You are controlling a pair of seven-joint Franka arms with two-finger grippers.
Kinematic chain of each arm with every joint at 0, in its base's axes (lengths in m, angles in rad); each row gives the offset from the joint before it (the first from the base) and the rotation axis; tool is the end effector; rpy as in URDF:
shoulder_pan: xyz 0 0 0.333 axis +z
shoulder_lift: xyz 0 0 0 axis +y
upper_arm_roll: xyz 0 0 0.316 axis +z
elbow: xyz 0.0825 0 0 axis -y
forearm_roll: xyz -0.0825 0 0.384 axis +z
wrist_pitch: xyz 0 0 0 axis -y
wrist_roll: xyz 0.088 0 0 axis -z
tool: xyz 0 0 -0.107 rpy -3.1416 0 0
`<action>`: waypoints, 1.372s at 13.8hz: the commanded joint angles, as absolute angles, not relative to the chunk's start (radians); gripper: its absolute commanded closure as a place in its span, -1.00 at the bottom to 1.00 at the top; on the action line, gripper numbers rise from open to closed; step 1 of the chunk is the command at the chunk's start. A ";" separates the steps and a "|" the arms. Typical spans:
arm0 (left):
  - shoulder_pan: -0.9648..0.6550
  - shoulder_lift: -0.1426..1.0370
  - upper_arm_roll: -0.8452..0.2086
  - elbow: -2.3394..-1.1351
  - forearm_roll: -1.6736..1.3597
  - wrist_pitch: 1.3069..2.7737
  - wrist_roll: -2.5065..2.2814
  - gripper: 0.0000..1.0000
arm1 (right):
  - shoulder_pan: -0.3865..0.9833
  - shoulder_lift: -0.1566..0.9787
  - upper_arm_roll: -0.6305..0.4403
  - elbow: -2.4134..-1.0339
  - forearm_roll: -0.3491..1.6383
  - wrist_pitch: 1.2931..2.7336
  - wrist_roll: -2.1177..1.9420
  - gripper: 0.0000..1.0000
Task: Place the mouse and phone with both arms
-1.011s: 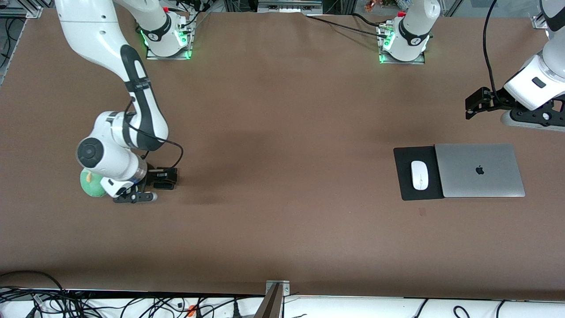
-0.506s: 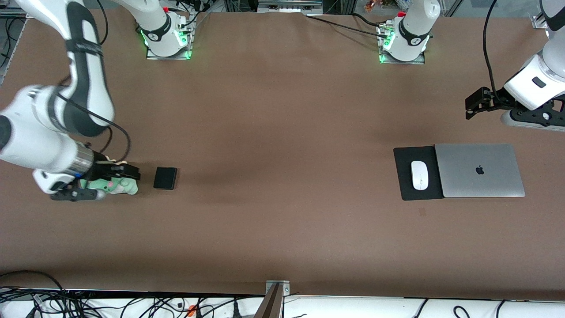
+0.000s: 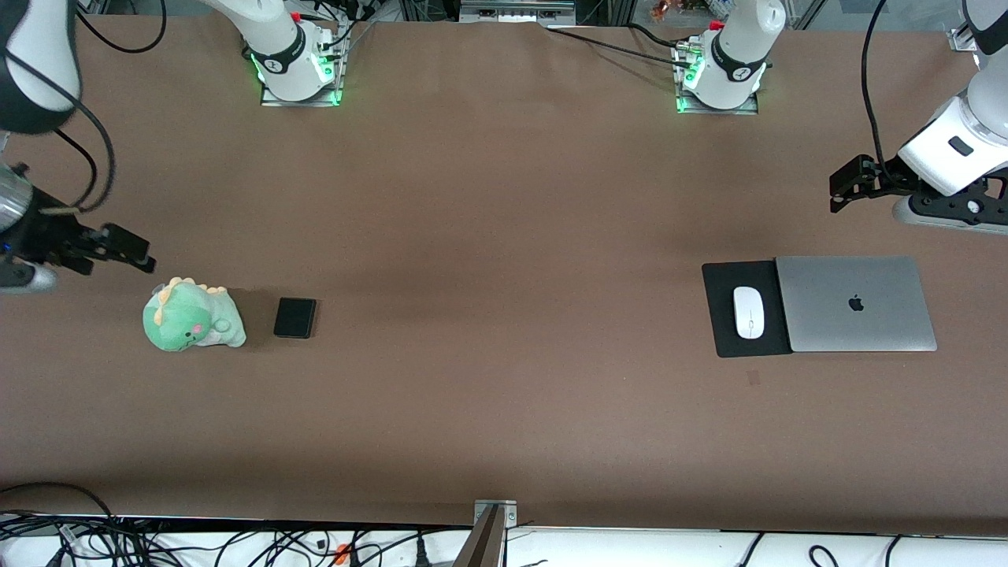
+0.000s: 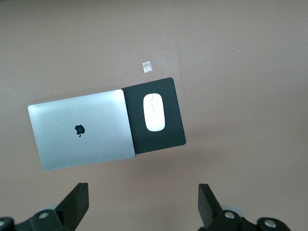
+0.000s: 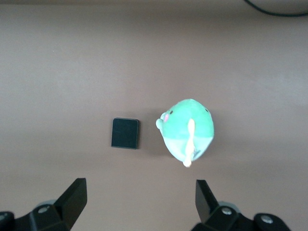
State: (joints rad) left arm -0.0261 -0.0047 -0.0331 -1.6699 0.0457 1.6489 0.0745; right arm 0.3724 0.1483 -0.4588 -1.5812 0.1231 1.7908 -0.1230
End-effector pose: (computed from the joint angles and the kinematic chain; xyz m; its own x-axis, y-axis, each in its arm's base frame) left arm 0.5566 -0.0285 0.5870 0.9904 -0.1367 -0.0197 -0.1375 -0.9895 -0.0443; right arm 0.6116 -0.0247 0.5615 0.9964 0.0192 0.0827 0.0231 -0.9986 -0.0465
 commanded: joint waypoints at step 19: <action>-0.034 -0.005 -0.023 -1.655 0.049 1.637 0.100 -1.00 | 0.080 0.100 -0.137 -1.531 0.012 1.710 -0.025 -1.00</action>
